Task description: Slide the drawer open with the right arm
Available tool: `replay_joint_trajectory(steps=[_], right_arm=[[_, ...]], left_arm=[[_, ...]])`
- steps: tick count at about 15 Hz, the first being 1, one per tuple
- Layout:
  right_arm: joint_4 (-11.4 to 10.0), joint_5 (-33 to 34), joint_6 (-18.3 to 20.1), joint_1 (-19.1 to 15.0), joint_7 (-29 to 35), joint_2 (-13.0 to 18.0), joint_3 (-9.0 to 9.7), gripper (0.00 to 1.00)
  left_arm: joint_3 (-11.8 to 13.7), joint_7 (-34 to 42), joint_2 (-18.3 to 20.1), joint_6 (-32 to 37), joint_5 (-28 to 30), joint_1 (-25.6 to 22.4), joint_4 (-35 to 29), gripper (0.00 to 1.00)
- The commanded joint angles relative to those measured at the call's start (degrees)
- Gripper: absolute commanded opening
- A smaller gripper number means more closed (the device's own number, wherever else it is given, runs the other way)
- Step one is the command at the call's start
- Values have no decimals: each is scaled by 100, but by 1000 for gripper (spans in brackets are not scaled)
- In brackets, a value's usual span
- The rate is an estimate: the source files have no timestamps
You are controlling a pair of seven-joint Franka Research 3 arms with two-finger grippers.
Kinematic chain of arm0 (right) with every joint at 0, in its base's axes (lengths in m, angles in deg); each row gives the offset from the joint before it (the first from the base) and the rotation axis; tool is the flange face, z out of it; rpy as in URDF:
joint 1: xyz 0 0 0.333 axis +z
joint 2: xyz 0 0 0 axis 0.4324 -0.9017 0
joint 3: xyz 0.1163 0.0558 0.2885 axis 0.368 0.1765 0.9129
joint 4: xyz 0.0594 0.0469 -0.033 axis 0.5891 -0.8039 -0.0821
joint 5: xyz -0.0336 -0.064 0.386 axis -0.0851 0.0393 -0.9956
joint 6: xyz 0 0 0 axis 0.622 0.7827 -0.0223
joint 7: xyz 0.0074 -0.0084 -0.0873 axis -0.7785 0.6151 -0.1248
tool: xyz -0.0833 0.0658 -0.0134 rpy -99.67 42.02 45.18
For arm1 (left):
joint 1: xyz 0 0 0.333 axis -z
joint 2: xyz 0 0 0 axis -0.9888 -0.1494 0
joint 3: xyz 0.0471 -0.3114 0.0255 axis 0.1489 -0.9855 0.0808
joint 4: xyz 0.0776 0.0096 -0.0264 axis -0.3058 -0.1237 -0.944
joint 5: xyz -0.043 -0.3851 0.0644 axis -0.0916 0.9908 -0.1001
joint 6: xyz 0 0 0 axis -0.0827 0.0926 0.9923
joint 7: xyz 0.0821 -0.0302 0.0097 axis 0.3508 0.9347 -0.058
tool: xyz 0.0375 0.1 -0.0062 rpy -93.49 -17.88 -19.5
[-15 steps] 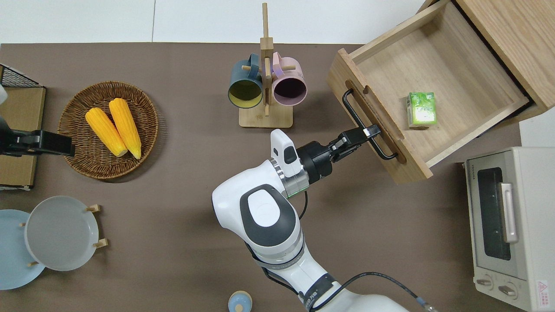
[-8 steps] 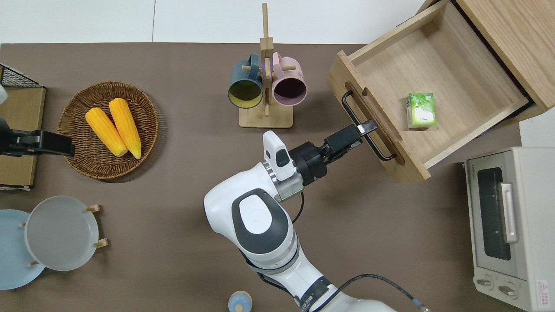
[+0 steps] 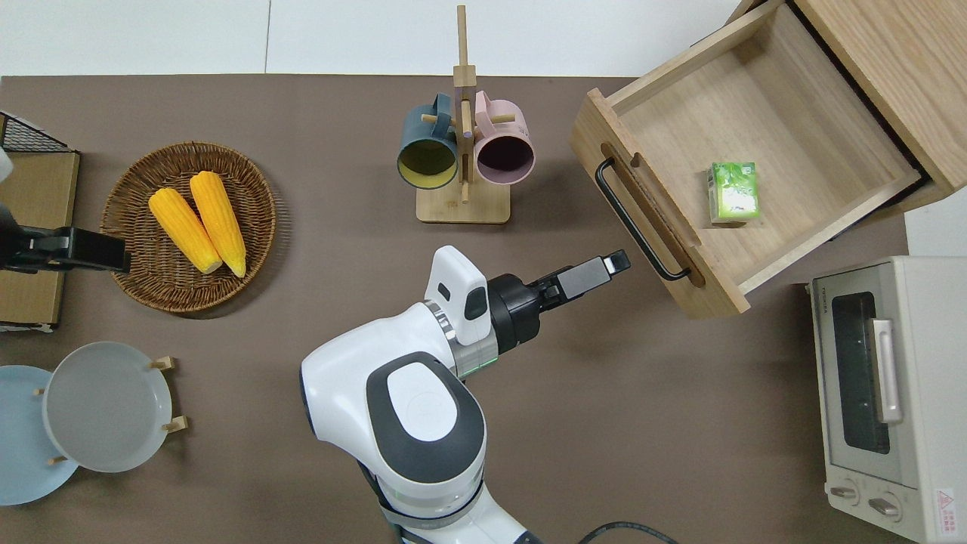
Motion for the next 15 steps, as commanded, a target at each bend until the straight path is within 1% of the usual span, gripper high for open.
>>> replay_joint_trajectory(steps=[1, 3, 5, 7, 10, 13, 15], right_arm=[[205, -834, -37, -98, 94, 410, 24, 985], [205, -1370, -160, -247, 68, 692, 16, 985], [205, -1967, -196, -493, 59, 982, 7, 985], [196, -2626, -310, -730, 67, 1271, -11, 985], [196, -3602, -336, -1257, 24, 1658, -37, 985], [196, -4551, -407, -1863, -29, 2019, -37, 985], [196, -5001, -416, -2259, -283, 2213, -46, 985]], left_arm=[[93, 36, -69, -5, -87, 99, 112, 995], [93, 36, -69, -5, -78, 99, 112, 995], [93, 36, -69, -5, -78, 99, 112, 995], [93, 36, -69, -5, -78, 99, 112, 995], [93, 36, -69, -5, -87, 99, 112, 998], [93, 36, -69, -5, -87, 99, 112, 995], [93, 36, -69, -5, -78, 99, 112, 995]])
